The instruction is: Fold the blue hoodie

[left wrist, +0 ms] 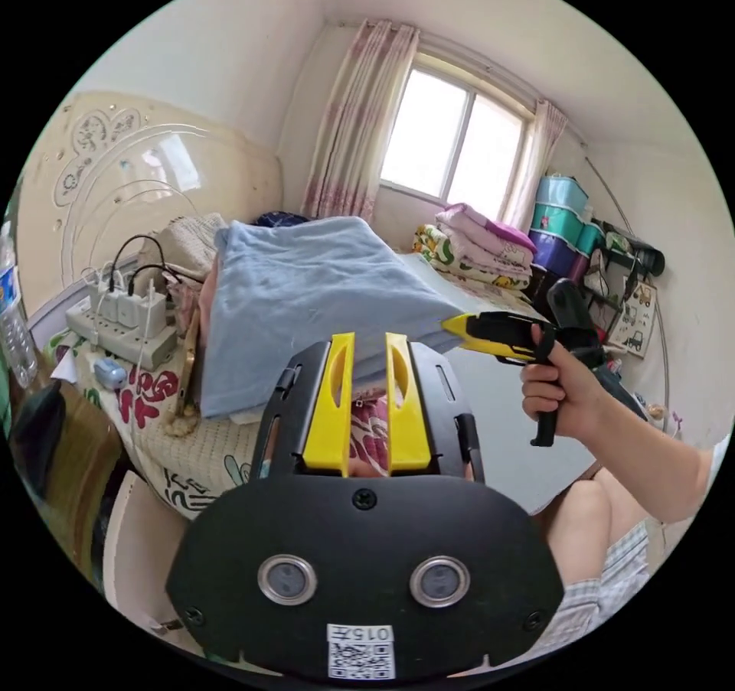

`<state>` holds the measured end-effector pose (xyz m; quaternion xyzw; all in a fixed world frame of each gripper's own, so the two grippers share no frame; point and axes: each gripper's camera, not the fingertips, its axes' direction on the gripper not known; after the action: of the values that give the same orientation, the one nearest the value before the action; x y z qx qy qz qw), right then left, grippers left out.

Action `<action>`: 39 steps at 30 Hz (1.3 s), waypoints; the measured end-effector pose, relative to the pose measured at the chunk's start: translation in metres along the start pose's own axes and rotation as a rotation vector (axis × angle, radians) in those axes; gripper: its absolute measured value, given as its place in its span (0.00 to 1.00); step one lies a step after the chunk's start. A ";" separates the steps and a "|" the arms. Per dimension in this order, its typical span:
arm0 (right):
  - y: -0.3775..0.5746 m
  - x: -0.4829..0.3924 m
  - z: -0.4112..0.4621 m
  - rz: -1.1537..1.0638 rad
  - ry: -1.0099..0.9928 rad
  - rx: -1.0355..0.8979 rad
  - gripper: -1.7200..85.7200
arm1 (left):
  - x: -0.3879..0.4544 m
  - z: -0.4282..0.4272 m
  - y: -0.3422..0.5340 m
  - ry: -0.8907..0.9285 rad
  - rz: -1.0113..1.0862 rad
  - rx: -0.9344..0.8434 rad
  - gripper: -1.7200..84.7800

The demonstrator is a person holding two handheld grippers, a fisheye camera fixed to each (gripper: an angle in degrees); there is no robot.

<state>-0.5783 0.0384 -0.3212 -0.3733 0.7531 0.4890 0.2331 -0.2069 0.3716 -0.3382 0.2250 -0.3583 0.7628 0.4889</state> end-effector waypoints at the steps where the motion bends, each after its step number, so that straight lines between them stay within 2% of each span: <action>1: 0.002 -0.014 -0.014 -0.012 0.000 0.030 0.06 | -0.001 -0.011 0.010 -0.024 -0.027 0.053 0.10; 7: 0.041 -0.066 -0.092 -0.110 -0.055 0.178 0.05 | -0.014 -0.022 0.067 -0.029 -0.244 0.091 0.13; 10: 0.090 -0.067 -0.137 -0.078 -0.070 0.230 0.05 | -0.007 0.003 0.094 -0.035 -0.283 0.016 0.15; 15: 0.203 -0.067 -0.188 0.028 0.074 0.291 0.05 | 0.044 0.078 0.126 0.170 -0.194 -0.157 0.17; 17: 0.257 -0.062 -0.204 0.150 0.154 0.313 0.06 | 0.063 0.115 0.145 0.307 -0.199 -0.240 0.17; 20: 0.302 -0.055 -0.207 0.311 0.289 0.294 0.07 | 0.079 0.140 0.161 0.400 -0.189 -0.271 0.16; 24: 0.324 -0.090 -0.212 0.272 0.415 0.421 0.08 | 0.070 0.153 0.163 0.446 -0.199 -0.269 0.16; 26: 0.313 -0.125 -0.213 0.145 0.456 0.539 0.08 | 0.049 0.157 0.161 0.477 -0.217 -0.252 0.17; 31: 0.223 -0.159 -0.136 -0.017 0.541 0.367 0.12 | 0.006 0.162 0.164 0.550 -0.255 -0.220 0.17; 35: 0.144 -0.160 -0.021 -0.128 0.468 0.177 0.13 | -0.026 0.148 0.170 0.468 -0.259 -0.092 0.16; 39: 0.095 -0.142 0.075 -0.132 0.417 0.030 0.14 | -0.049 0.168 0.169 0.439 -0.287 -0.151 0.16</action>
<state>-0.5672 0.1770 -0.1974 -0.5113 0.7662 0.3735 0.1096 -0.3404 0.1695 -0.3194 0.0657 -0.2642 0.6875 0.6732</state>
